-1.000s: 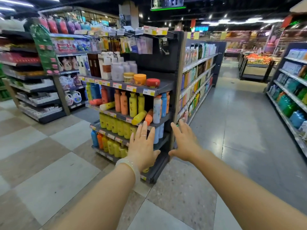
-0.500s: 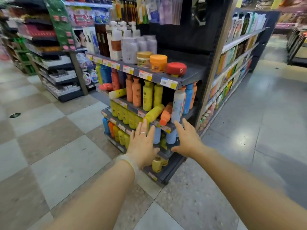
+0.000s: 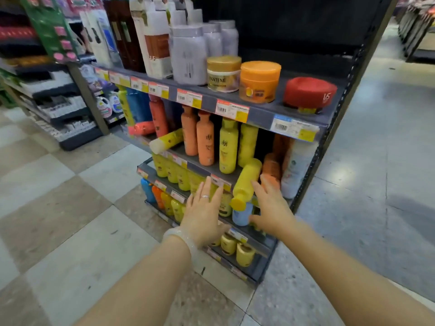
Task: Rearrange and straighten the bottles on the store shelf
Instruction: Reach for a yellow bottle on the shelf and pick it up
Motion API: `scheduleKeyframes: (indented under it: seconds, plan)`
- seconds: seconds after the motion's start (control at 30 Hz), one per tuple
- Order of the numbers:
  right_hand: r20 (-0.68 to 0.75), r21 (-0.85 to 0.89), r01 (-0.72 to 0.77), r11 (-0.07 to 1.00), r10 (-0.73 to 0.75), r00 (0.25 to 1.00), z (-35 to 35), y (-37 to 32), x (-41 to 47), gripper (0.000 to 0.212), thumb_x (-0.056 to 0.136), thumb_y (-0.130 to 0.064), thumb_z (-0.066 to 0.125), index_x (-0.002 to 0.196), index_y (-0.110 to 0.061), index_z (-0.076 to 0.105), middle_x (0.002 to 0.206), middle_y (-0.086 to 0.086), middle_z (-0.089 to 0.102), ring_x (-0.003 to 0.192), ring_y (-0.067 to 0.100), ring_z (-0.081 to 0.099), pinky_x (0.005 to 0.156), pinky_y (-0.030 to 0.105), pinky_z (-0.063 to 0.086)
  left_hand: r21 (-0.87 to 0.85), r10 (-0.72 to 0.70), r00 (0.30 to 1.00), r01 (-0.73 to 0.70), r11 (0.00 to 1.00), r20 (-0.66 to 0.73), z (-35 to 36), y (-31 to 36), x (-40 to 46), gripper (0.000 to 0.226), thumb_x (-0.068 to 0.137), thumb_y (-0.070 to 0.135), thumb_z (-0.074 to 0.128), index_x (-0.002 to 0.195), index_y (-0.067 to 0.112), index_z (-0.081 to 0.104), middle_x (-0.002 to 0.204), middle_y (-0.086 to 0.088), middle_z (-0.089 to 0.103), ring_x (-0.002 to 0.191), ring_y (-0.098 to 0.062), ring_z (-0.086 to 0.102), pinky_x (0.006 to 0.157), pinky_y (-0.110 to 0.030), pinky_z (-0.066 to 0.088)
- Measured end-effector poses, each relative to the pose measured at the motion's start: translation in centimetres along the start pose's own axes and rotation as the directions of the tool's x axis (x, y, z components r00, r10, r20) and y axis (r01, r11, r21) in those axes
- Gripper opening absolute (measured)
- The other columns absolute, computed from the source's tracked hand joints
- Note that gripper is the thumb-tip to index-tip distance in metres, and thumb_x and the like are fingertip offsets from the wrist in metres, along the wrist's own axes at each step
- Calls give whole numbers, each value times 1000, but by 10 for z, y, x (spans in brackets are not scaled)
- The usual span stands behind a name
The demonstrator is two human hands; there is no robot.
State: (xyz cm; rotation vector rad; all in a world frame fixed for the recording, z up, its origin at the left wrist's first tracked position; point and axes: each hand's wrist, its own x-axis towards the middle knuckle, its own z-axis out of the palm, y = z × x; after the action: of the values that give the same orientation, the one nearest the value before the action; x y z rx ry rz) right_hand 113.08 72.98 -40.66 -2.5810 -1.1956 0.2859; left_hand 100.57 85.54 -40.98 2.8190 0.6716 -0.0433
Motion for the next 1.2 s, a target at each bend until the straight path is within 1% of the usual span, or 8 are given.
scheduleKeyframes:
  seconds: [0.27, 0.4, 0.5, 0.67, 0.87, 0.97, 1.1, 1.2]
  plan:
    - [-37, -82, -29, 996, 26, 999, 54, 25, 82, 93, 76, -4, 65, 146, -21, 8, 158, 9, 5, 144, 32, 9, 110, 47, 28, 25, 125, 983, -129, 991, 134, 49, -64, 86, 99, 80, 44, 65, 147, 23, -5, 156, -8, -19, 145, -28, -10, 117, -44, 7]
    - [-149, -234, 65, 970, -102, 984, 83, 55, 99, 114, 36, 2, 85, 137, -13, 36, 139, 20, 47, 121, 46, 49, 87, 55, 48, -69, 209, 974, -204, 977, 83, 78, -70, 126, 98, 80, 40, 65, 146, 22, -5, 157, -9, -13, 145, -31, -1, 117, -44, 13]
    - [-224, -317, 95, 944, -172, 959, 94, 67, 113, 119, 27, -4, 89, 133, -15, 37, 133, 16, 55, 116, 40, 56, 82, 51, 51, -148, 290, 956, -292, 945, -34, 94, -72, 157, 99, 76, 39, 70, 147, 20, 3, 157, -12, -2, 144, -32, 8, 114, -49, 21]
    - [-336, -277, 141, 951, -233, 913, 101, 74, 136, 108, 38, -4, 86, 132, -18, 35, 137, 13, 51, 127, 26, 33, 103, 44, 37, -228, 388, 903, -423, 877, -185, 113, -68, 202, 102, 63, 36, 79, 145, 15, 22, 151, -19, 25, 139, -39, 25, 111, -56, 26]
    - [-350, -258, 199, 945, -284, 893, 111, 83, 139, 87, 52, -25, 82, 128, -25, 39, 135, 9, 54, 126, 24, 32, 106, 41, 15, -407, 387, 861, -499, 765, -330, 144, -60, 217, 79, 75, 57, 54, 141, 31, 20, 149, -5, 28, 137, -28, 29, 110, -45, 29]
    - [-356, -70, 268, 961, -275, 893, 91, 74, 146, 77, 59, -36, 73, 128, -31, 38, 134, 0, 53, 127, 21, 43, 108, 41, 31, -588, 301, 892, -450, 673, -338, 148, -60, 224, 69, 79, 63, 49, 138, 33, 31, 145, 5, 30, 136, -19, 32, 112, -39, 29]
    - [-308, 489, 232, 841, -82, 948, 47, 45, 162, 61, 58, -48, 73, 113, -49, 45, 114, -23, 57, 110, 0, 54, 92, 19, 44, -734, 153, 883, -456, 504, -444, 126, -48, 227, 61, 78, 46, 59, 124, 8, 51, 122, -6, 58, 117, -17, 54, 97, -38, 46]
    - [-321, 665, 205, 718, 26, 947, 38, 45, 175, 55, 60, -39, 78, 110, -35, 56, 106, -14, 67, 103, 3, 62, 90, 31, 52, -736, 108, 865, -477, 480, -490, 107, -30, 226, 59, 78, 35, 58, 130, 13, 41, 123, 0, 55, 115, -13, 53, 96, -30, 46]
